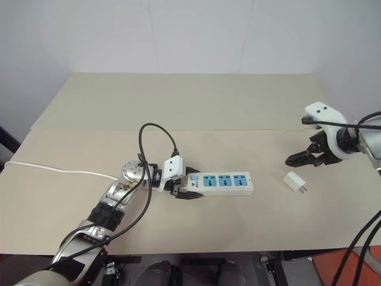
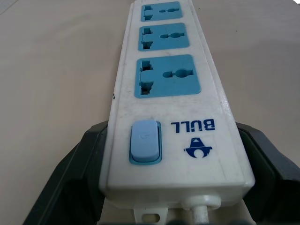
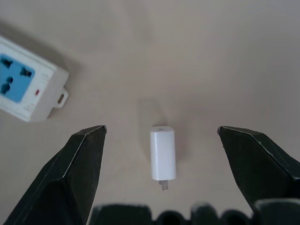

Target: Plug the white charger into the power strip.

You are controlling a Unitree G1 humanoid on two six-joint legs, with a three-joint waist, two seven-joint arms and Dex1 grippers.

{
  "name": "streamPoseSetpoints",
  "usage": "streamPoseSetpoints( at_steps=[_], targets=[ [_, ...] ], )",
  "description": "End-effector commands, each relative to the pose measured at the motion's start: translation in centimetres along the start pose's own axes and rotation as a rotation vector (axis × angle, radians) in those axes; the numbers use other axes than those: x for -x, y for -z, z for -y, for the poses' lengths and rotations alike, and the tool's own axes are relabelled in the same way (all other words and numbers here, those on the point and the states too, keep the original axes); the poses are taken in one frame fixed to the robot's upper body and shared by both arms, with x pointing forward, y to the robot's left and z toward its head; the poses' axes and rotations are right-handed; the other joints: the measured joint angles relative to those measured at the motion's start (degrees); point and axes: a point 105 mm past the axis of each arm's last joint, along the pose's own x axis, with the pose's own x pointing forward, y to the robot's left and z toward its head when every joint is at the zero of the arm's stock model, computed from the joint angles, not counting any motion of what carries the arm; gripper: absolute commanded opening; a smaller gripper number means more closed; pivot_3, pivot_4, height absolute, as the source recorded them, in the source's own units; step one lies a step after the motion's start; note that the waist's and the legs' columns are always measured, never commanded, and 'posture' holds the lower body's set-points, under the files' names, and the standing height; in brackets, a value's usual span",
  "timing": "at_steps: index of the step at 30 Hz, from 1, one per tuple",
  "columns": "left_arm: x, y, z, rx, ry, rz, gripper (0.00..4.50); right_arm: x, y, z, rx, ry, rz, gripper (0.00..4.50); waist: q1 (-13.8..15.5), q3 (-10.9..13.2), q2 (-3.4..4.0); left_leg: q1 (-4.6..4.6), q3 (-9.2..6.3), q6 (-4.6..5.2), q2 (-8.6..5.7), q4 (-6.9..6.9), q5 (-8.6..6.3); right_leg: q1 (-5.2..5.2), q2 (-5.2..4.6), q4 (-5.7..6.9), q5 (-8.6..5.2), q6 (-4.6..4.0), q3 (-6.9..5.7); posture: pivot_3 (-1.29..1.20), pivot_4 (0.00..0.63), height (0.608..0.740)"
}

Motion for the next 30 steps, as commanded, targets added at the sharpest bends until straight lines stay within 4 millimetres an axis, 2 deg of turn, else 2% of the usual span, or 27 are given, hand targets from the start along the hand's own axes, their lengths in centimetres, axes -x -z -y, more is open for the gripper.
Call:
streamPoseSetpoints(
  at_steps=[1, 19, 30],
  targets=[
    [-0.9, -0.1, 0.8, 0.006, 0.053, 0.008, 3.34, 0.1, 0.1, -0.1, 0.041, -0.014, -0.003, 4.5, 0.0, 0.0, 0.0, 0.0, 0.0, 0.0, 0.0, 0.0, 0.0, 0.0, 0.0, 0.0, 0.0, 0.0, 0.0, 0.0, 0.15, 0.74],
    [-0.8, 0.2, 1.5, 0.005, 0.05, 0.009, 3.34, -4.8, 2.3, 0.4, 0.08, -0.077, -0.155, 4.5, 0.0, 0.0, 0.03, 0.05, 0.01, -0.03, -0.03, 0.06, 0.02, 0.08, 0.0, 0.0, 0.0, 0.01, -0.02, 0.0, 0.15, 0.74],
    [-0.4, 0.3, 1.7, 0.01, 0.036, 0.002, 3.34, -6.2, 2.1, 1.4, 0.084, -0.103, -0.184, 4.5, -0.2, 0.0, 0.07, 0.09, 0.02, -0.08, -0.04, 0.04, 0.04, 0.11, 0.01, 0.0, 0.0, 0.02, -0.02, 0.0, 0.15, 0.74]
  ],
)
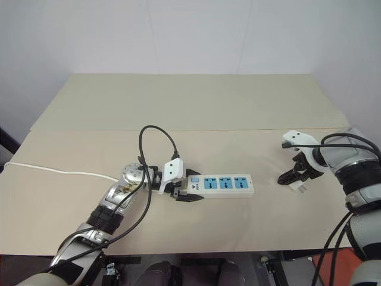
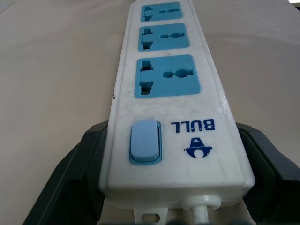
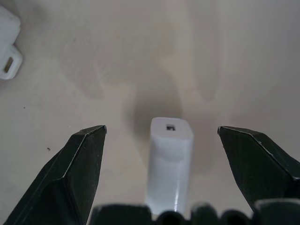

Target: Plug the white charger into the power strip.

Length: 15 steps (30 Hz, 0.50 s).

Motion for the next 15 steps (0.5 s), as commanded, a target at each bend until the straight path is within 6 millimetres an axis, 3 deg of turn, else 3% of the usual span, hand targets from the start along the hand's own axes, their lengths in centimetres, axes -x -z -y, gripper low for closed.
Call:
streamPoseSetpoints(
  at_steps=[1, 10, 13, 15],
  targets=[
    [-0.4, 0.1, 0.9, 0.017, 0.032, 0.011, 3.34, 0.6, -0.2, 0.5, 0.023, 0.008, -0.009, 4.5, 0.0, 0.0, 0.0, 0.0, 0.0, 0.0, 0.0, 0.0, 0.0, 0.0, 0.0, 0.0, 0.0, 0.0, 0.0, 0.0, 0.15, 0.74],
    [0.1, 0.4, 1.1, 0.023, 0.015, 0.0, 3.34, -0.3, 0.3, 0.6, 0.046, -0.017, -0.062, 4.5, -0.3, 0.0, 0.02, 0.04, 0.0, -0.06, 0.0, -0.01, 0.03, 0.01, 0.01, 0.03, 0.0, 0.0, 0.0, 0.0, 0.15, 0.74],
    [0.2, 0.5, 1.2, 0.025, 0.014, -0.001, 3.34, -0.4, 0.1, 0.7, 0.044, -0.012, -0.055, 3.92, -0.5, 0.0, 0.04, 0.06, 0.0, -0.07, 0.0, -0.01, 0.04, 0.03, 0.01, 0.04, 0.0, 0.0, 0.0, 0.0, 0.15, 0.74],
    [0.3, 0.5, 1.2, 0.027, 0.014, -0.004, 3.34, -0.5, 0.0, 0.7, 0.051, -0.012, -0.059, 3.2, -0.7, 0.0, 0.04, 0.08, 0.0, -0.08, 0.01, -0.02, 0.05, 0.04, 0.01, 0.04, 0.0, 0.0, 0.0, 0.0, 0.15, 0.74]
  ],
)
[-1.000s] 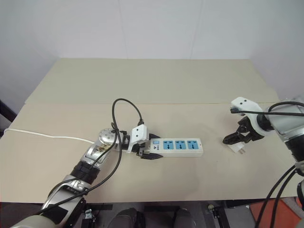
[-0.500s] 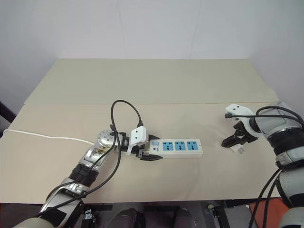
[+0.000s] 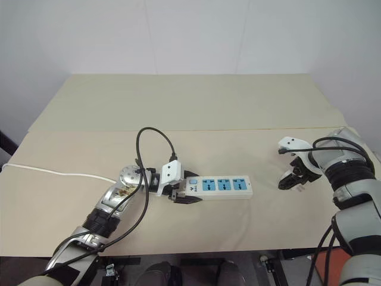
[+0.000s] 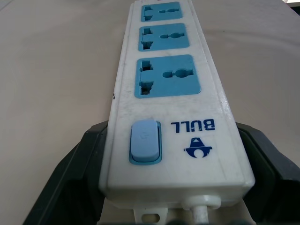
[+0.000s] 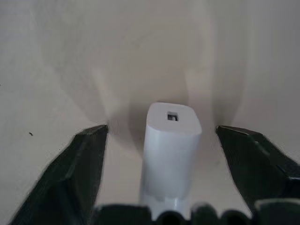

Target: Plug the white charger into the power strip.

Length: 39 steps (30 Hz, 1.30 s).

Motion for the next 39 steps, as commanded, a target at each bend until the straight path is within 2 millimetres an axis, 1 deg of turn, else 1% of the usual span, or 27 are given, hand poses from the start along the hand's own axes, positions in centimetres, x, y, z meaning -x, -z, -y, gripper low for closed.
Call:
streamPoseSetpoints(
  at_steps=[1, 5, 6, 12, 15, 16, 18, 21, 23, 26, 28, 30, 32, 34, 36, 39],
  targets=[
    [-0.4, 0.4, 0.9, 0.016, 0.032, -0.006, 3.34, 1.0, -0.7, 0.4, 0.017, 0.02, 0.029, 2.92, -0.1, 0.0, 0.01, 0.0, 0.0, 0.0, 0.0, -0.01, 0.0, 0.0, 0.0, 0.0, 0.0, 0.0, 0.0, 0.0, 0.15, 0.74],
    [-0.4, 0.3, 0.7, 0.015, 0.031, -0.009, 3.34, 0.7, -1.0, 0.4, 0.028, 0.022, 0.024, 1.45, -0.3, 0.0, 0.01, 0.01, 0.0, -0.02, 0.0, -0.01, 0.01, 0.01, 0.0, 0.01, 0.0, 0.0, 0.0, 0.0, 0.15, 0.74],
    [-0.4, 0.3, 0.7, 0.016, 0.031, -0.009, 3.34, 0.6, -1.0, 0.4, 0.03, 0.023, 0.021, 1.15, -0.3, 0.0, 0.01, 0.02, 0.0, -0.02, 0.0, 0.0, 0.01, 0.02, 0.0, 0.01, 0.0, 0.0, 0.0, 0.0, 0.15, 0.74],
    [-0.3, 0.4, 0.9, 0.018, 0.032, -0.011, 3.34, -0.1, -1.1, 0.2, 0.044, 0.023, 0.013, 1.1, -0.5, 0.0, 0.02, 0.08, 0.0, -0.02, 0.0, 0.0, 0.01, 0.08, 0.0, 0.02, 0.0, 0.0, 0.01, 0.0, 0.15, 0.74],
    [-0.1, 0.5, 0.8, 0.018, 0.031, -0.013, 3.34, 0.7, -2.4, 0.1, 0.049, 0.031, 0.104, 1.1, -0.6, 0.0, 0.06, 0.09, 0.01, -0.03, 0.0, 0.0, 0.02, 0.06, 0.0, 0.05, 0.0, 0.0, 0.03, 0.0, 0.15, 0.74],
    [0.0, 0.5, 0.8, 0.018, 0.032, -0.015, 3.34, 1.4, -3.2, 0.1, 0.059, 0.042, 0.154, 1.1, -0.6, 0.0, 0.07, 0.09, 0.01, -0.03, 0.0, -0.01, 0.02, 0.06, 0.0, 0.06, 0.0, 0.0, 0.03, 0.0, 0.15, 0.74],
    [0.3, 0.8, 0.7, 0.013, 0.038, -0.032, 3.34, 3.5, -5.8, -0.5, 0.107, 0.053, 0.34, 1.1, -0.6, 0.0, 0.09, 0.06, 0.01, -0.05, 0.0, -0.05, 0.03, 0.01, 0.0, 0.06, 0.0, 0.0, 0.03, 0.0, 0.15, 0.74],
    [0.5, 0.9, 0.3, 0.012, 0.034, -0.043, 3.34, 6.3, -8.9, -2.3, 0.173, 0.051, 0.625, 1.1, -0.6, -0.1, 0.09, 0.06, 0.01, -0.08, 0.02, -0.12, 0.05, -0.02, 0.0, 0.04, 0.0, 0.0, 0.03, 0.0, 0.15, 0.74],
    [0.6, 0.9, -0.1, 0.006, 0.026, -0.052, 3.34, 7.4, -10.1, -3.7, 0.186, 0.034, 0.773, 1.1, -0.5, -0.1, 0.09, 0.08, -0.01, -0.11, 0.05, -0.13, 0.06, 0.02, 0.02, 0.03, 0.0, -0.01, -0.02, 0.0, 0.15, 0.74],
    [0.8, 0.9, -0.6, 0.001, 0.017, -0.057, 3.34, 8.0, -11.2, -5.5, 0.214, 0.03, 0.951, 1.1, -0.4, -0.1, 0.08, 0.15, -0.02, -0.13, 0.04, -0.09, 0.07, 0.11, 0.03, 0.08, 0.0, -0.01, -0.02, 0.0, 0.15, 0.74],
    [0.9, 1.0, -0.9, -0.003, 0.002, -0.063, 3.34, 7.6, -12.0, -7.1, 0.206, -0.028, 1.041, 1.1, -0.4, -0.1, 0.08, 0.15, -0.02, -0.13, 0.02, -0.09, 0.07, 0.11, 0.03, 0.09, 0.0, -0.01, -0.01, 0.0, 0.15, 0.74],
    [0.9, 1.0, -1.1, -0.007, -0.014, -0.064, 3.34, 6.8, -12.6, -8.9, 0.225, -0.089, 1.106, 1.1, -0.5, -0.1, 0.09, 0.16, 0.01, -0.12, 0.01, -0.1, 0.07, 0.08, 0.03, 0.13, 0.0, -0.01, 0.03, 0.0, 0.15, 0.74],
    [0.9, 0.9, -1.1, 0.001, -0.023, -0.057, 3.34, 6.0, -12.8, -10.3, 0.272, -0.129, 1.131, 1.1, -0.5, -0.1, 0.09, 0.19, 0.01, -0.12, 0.0, -0.11, 0.07, 0.09, 0.04, 0.13, 0.0, -0.01, 0.03, 0.0, 0.15, 0.74],
    [0.9, 0.9, -0.9, 0.009, -0.03, -0.053, 3.34, 5.2, -12.9, -11.7, 0.307, -0.207, 1.149, 1.1, -0.5, -0.1, 0.09, 0.18, 0.01, -0.12, -0.02, -0.1, 0.07, 0.08, 0.04, 0.13, 0.0, -0.01, 0.04, 0.0, 0.15, 0.74],
    [0.9, 1.1, -0.7, 0.014, -0.038, -0.056, 3.34, 4.5, -12.7, -12.9, 0.346, -0.275, 1.16, 1.1, -0.6, -0.1, 0.09, 0.2, 0.01, -0.12, -0.03, -0.11, 0.07, 0.1, 0.04, 0.12, 0.0, -0.01, 0.04, 0.0, 0.15, 0.74],
    [1.0, 1.3, -0.5, 0.025, -0.049, -0.058, 3.34, 3.8, -12.7, -13.5, 0.342, -0.338, 1.172, 1.1, -0.6, -0.1, 0.09, 0.22, 0.0, -0.11, -0.02, -0.12, 0.07, 0.11, 0.05, 0.13, 0.0, -0.01, 0.04, 0.0, 0.15, 0.74]
  ],
)
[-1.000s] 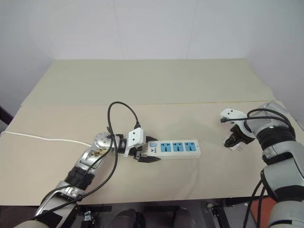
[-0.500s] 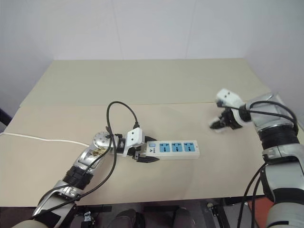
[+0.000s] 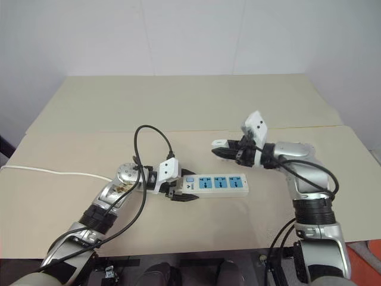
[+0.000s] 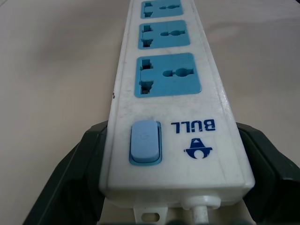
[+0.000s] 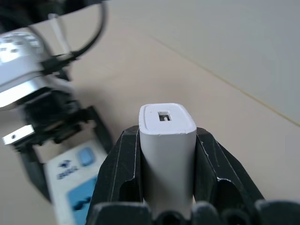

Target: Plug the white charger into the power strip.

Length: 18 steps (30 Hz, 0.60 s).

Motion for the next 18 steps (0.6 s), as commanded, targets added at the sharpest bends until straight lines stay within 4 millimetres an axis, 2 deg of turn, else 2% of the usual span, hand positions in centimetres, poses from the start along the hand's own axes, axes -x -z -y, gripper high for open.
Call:
streamPoseSetpoints(
  at_steps=[1, 10, 18],
  targets=[
    [0.4, 0.9, 0.2, 0.029, -0.018, -0.03, 3.34, -0.4, -0.8, -1.0, 0.038, -0.075, 0.058, 1.1, 0.0, 0.0, 0.0, 0.0, 0.0, 0.0, 0.0, 0.0, 0.0, 0.0, 0.0, 0.0, 0.0, 0.0, 0.01, 0.0, 0.15, 0.74],
    [0.2, 1.3, 0.5, 0.031, -0.002, -0.046, 3.34, -2.5, 2.2, -3.4, 0.039, -0.243, 0.052, 1.1, 0.0, 0.0, 0.01, 0.08, 0.02, 0.01, 0.01, -0.02, 0.0, 0.03, 0.03, 0.01, 0.0, -0.01, 0.05, 0.0, 0.15, 0.74],
    [0.1, 1.4, 0.8, 0.015, 0.028, -0.054, 3.34, -4.3, 3.1, -3.2, 0.048, -0.244, 0.06, 1.1, -0.1, 0.0, 0.01, 0.11, 0.02, 0.0, 0.02, -0.02, 0.0, 0.05, 0.05, 0.02, -0.01, -0.01, 0.06, 0.0, 0.15, 0.74]
  ],
)
